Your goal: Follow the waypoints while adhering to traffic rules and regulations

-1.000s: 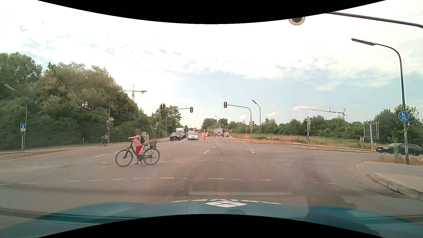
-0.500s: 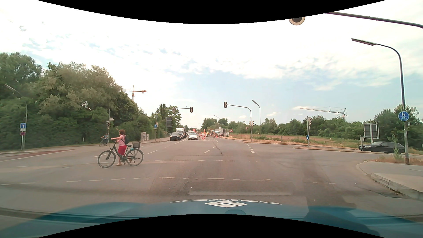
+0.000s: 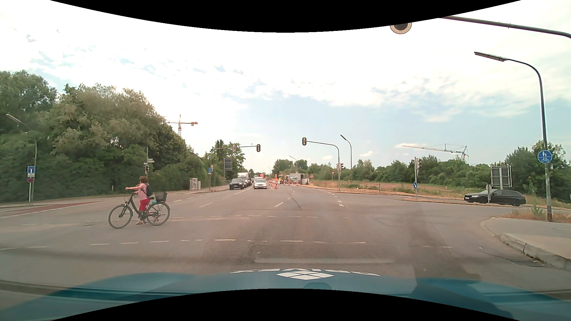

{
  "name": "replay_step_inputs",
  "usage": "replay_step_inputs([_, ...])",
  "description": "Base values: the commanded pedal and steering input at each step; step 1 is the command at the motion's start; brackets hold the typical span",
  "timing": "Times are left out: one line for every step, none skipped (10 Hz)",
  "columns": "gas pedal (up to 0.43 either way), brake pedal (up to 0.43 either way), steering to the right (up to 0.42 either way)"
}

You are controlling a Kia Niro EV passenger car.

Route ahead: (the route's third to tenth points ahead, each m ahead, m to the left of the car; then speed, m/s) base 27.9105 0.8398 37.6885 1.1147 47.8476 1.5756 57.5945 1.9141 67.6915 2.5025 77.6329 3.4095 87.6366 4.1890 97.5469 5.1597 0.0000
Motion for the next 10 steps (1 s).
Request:
replay_step_inputs([0.0,0.25,0.014])
replay_step_inputs([0.0,0.25,0.014])
replay_step_inputs([0.0,0.244,0.014])
replay_step_inputs([0.0,0.244,0.014])
replay_step_inputs([0.0,0.244,0.014])
replay_step_inputs([0.0,0.244,0.014])
replay_step_inputs([0.0,0.25,0.014])
replay_step_inputs([0.0,0.244,0.014])
replay_step_inputs([0.0,0.25,0.014])
replay_step_inputs([0.0,0.25,0.014])
